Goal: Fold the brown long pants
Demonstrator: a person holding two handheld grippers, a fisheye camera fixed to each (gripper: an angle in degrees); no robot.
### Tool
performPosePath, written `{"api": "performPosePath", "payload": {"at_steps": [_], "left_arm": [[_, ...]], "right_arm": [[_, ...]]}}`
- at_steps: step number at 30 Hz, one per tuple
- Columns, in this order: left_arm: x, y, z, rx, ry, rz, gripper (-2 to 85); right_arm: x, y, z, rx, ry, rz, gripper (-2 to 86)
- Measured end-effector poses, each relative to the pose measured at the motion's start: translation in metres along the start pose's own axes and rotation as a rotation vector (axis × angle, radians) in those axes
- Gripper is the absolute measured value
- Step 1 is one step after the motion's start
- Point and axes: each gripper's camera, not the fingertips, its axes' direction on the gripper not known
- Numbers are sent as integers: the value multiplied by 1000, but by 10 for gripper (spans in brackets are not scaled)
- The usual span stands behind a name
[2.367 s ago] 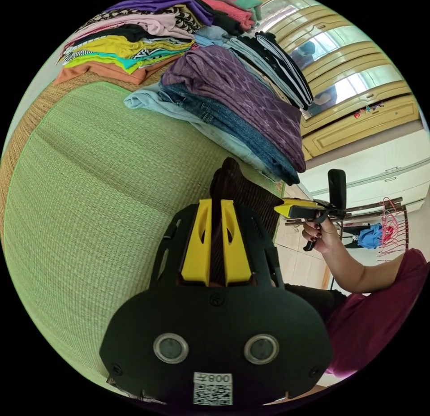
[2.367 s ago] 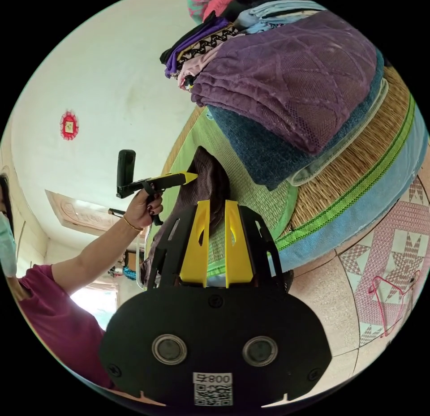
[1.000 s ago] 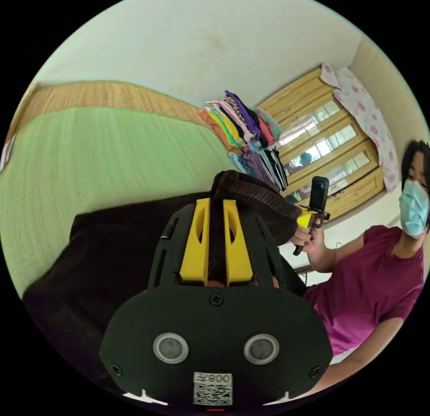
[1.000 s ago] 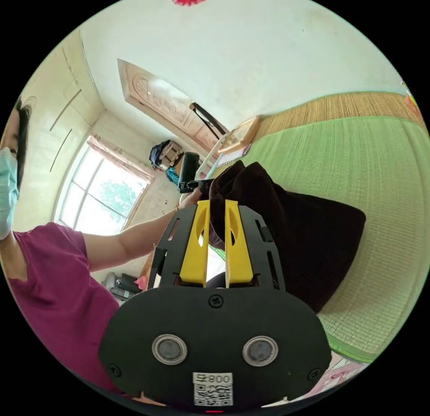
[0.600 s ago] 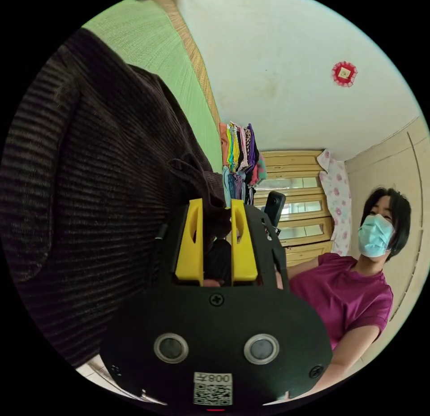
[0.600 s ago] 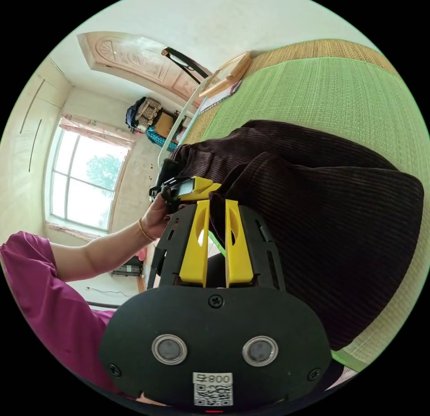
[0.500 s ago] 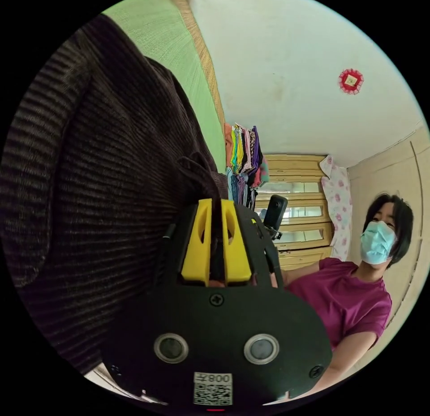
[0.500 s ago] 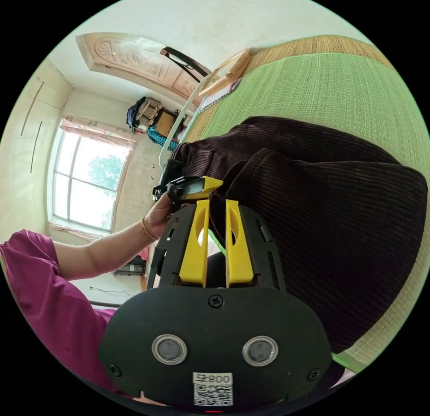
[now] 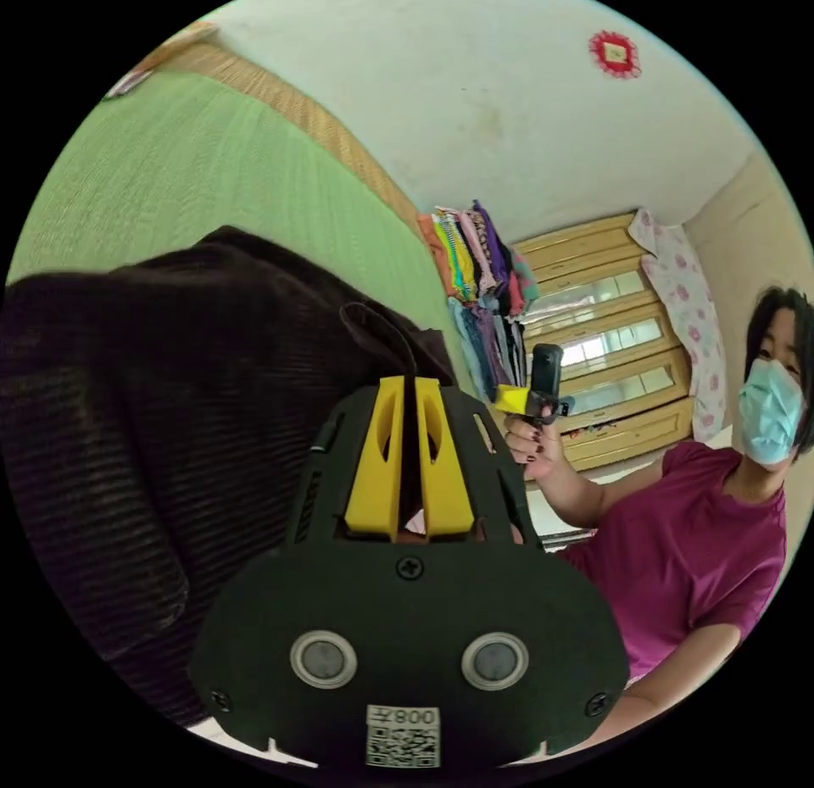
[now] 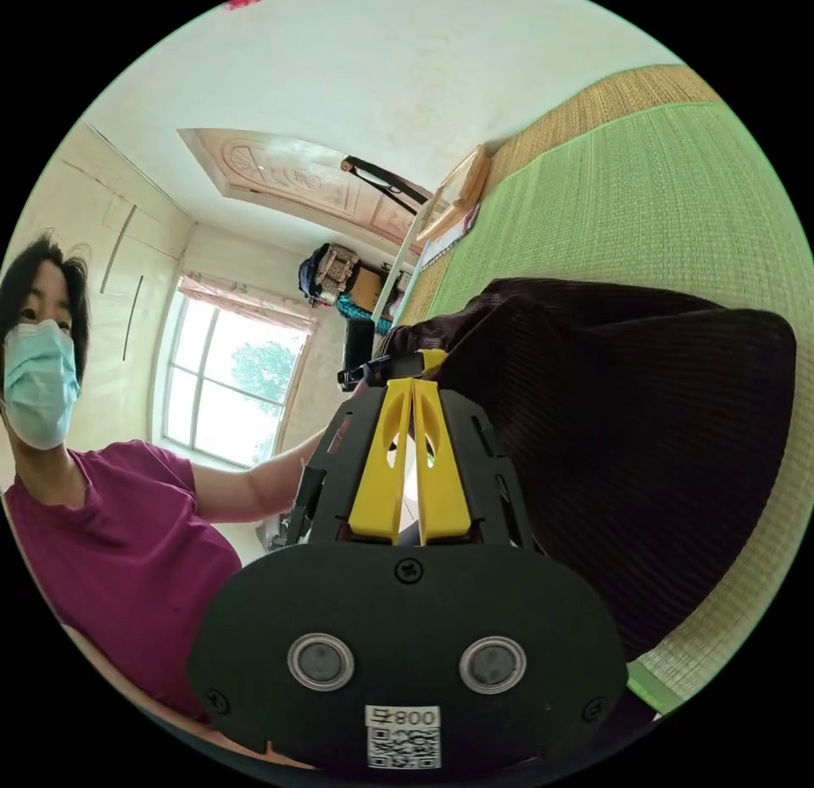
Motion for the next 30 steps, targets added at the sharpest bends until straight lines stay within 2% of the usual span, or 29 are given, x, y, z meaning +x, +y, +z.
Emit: {"api": "performPosePath", "payload": {"at_steps": [2,7,10,16,21,26,30], "left_arm": [[-34,31,1,-21,-38,-135,41],[-9,81,-16,104,-94,-96,70],[21,90,12,30,-130,-19,79],[43,92,60,-70,-350,35,53],[54,105,55,-53,-342,36,32],[62,109,68,-108,-372,45,49],[71,108,64,-110,-355,61,20]], "right_arm": [[7,-3,19,-52,22,29,7],[-4,-12,50,-114,69,4,6],[-15,-30,52,-120,176,-34,14],[-37,-68,64,-169,350,-107,24],[-39,-77,86,-220,420,-98,24],[-37,-75,97,-216,400,-49,24],[-45,-74,101,-224,406,-27,22]]}}
